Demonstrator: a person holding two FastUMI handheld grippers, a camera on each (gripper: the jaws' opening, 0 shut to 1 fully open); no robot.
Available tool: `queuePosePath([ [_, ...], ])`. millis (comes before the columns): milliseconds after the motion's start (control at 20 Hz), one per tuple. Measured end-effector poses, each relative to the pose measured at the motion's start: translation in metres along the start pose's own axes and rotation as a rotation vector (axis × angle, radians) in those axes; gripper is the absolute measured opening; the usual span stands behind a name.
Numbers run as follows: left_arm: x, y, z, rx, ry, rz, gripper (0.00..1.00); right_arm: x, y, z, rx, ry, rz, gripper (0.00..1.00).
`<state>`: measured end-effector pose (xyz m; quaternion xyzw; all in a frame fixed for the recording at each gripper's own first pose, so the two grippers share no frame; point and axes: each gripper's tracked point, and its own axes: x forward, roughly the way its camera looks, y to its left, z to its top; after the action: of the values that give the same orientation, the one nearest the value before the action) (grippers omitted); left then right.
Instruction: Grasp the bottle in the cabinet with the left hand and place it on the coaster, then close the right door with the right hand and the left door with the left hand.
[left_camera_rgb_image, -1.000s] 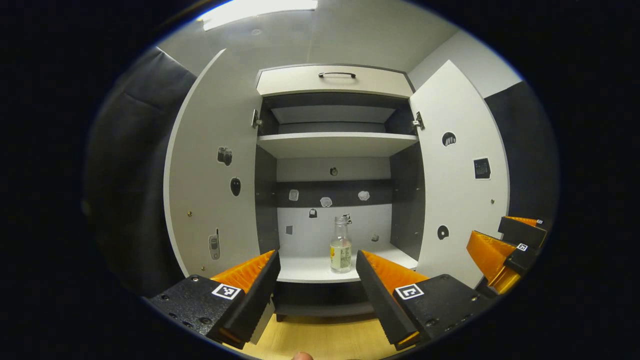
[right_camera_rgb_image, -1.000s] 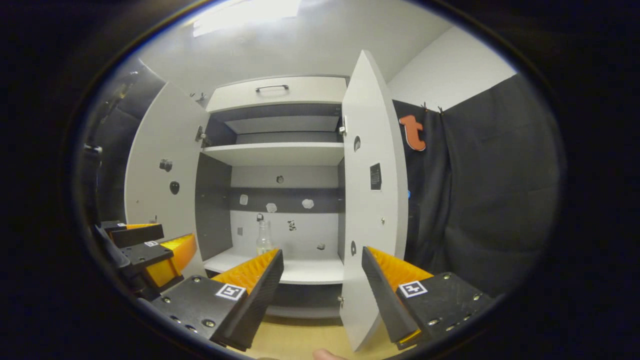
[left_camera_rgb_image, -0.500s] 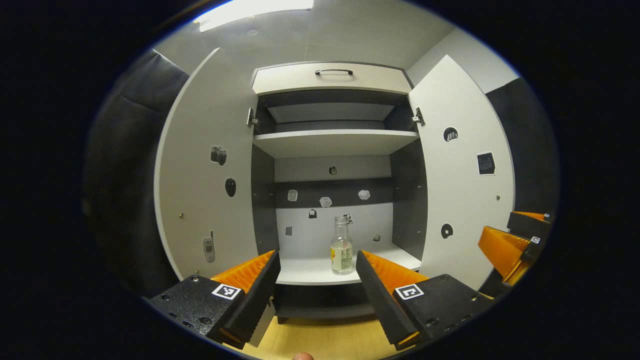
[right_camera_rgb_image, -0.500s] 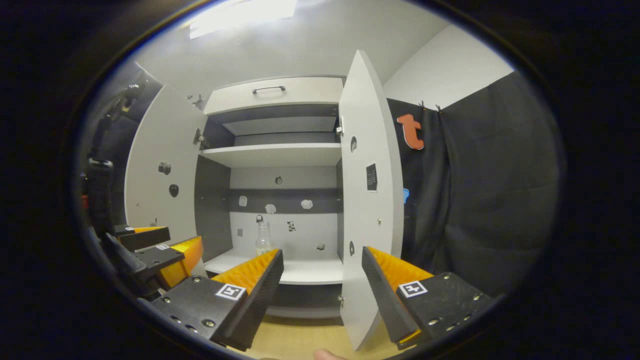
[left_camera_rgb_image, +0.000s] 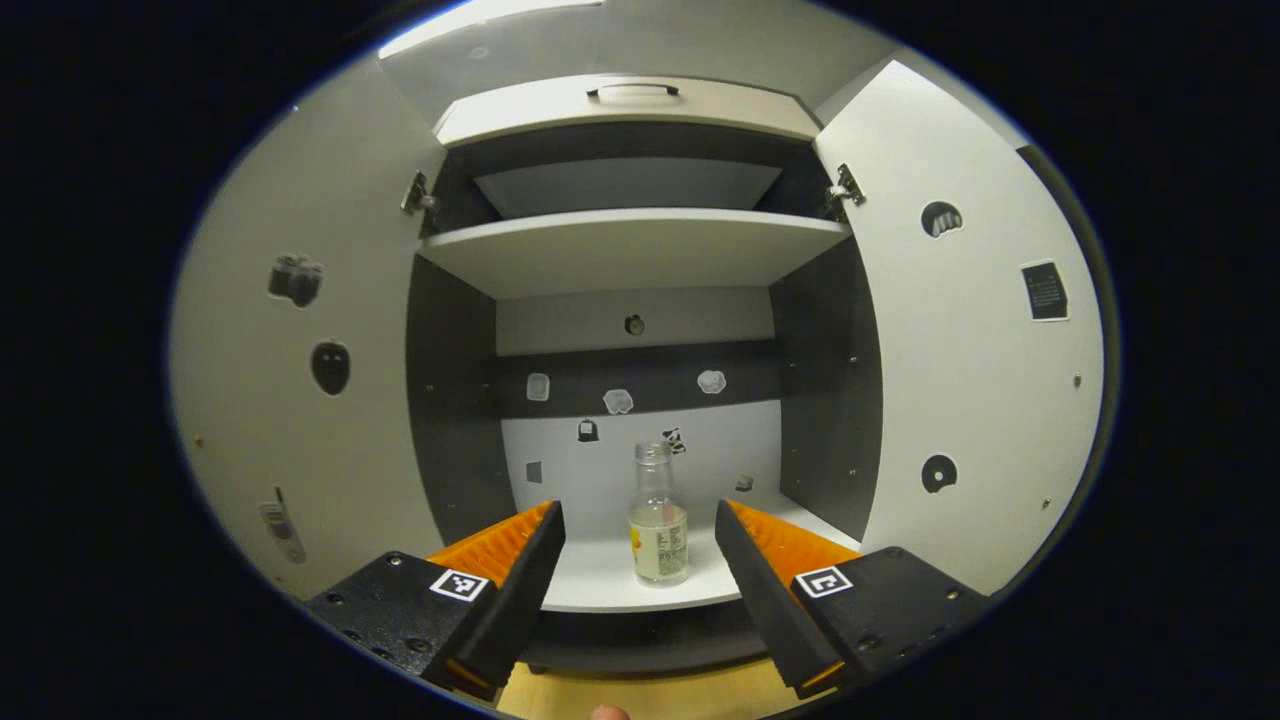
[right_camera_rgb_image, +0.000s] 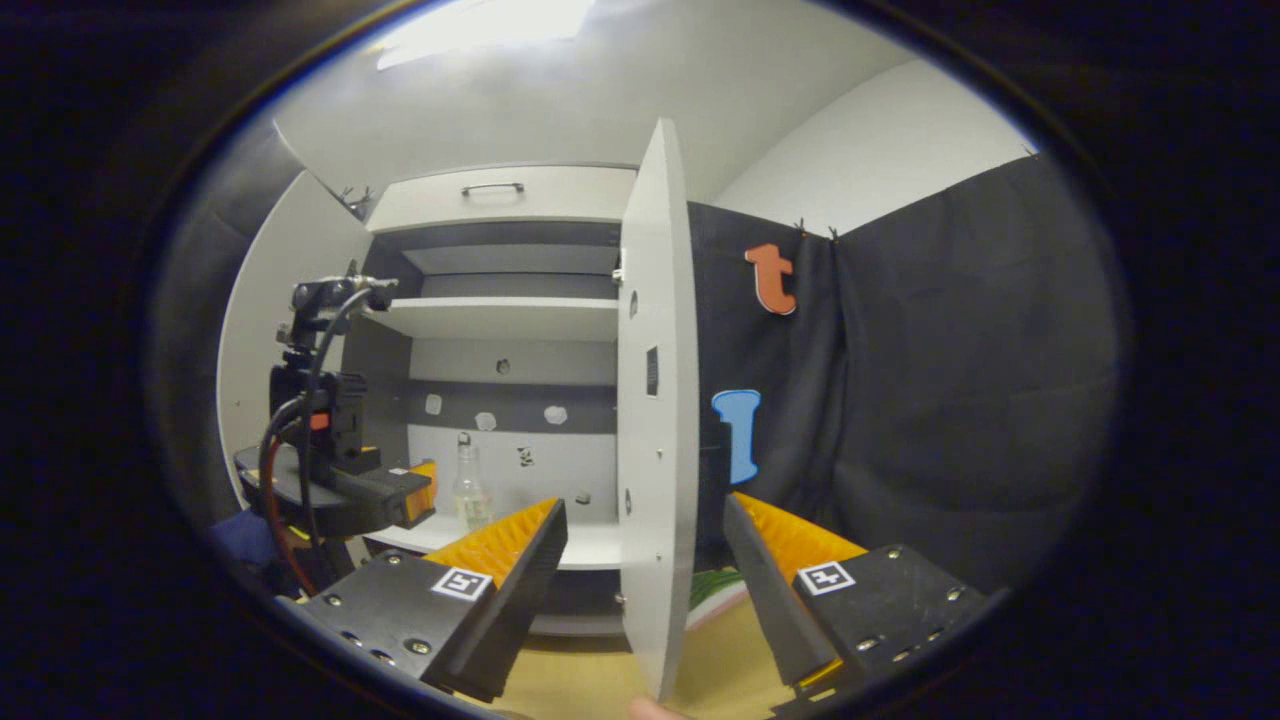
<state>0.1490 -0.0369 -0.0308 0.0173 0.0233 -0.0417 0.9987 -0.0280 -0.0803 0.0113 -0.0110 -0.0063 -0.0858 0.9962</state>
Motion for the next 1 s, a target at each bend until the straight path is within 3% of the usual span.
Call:
queuePosePath([
  [500,0.106,-0.012,-0.050,-0.033,0.114,0.001,0.95,-0.001,-0.081,-0.010,-0.061,0.030,-0.241,0.95],
  [1000,0.155,-0.007,-0.081,-0.067,0.194,0.005,0.93,0.008,-0.084,-0.025,-0.071,0.065,-0.288,0.93],
])
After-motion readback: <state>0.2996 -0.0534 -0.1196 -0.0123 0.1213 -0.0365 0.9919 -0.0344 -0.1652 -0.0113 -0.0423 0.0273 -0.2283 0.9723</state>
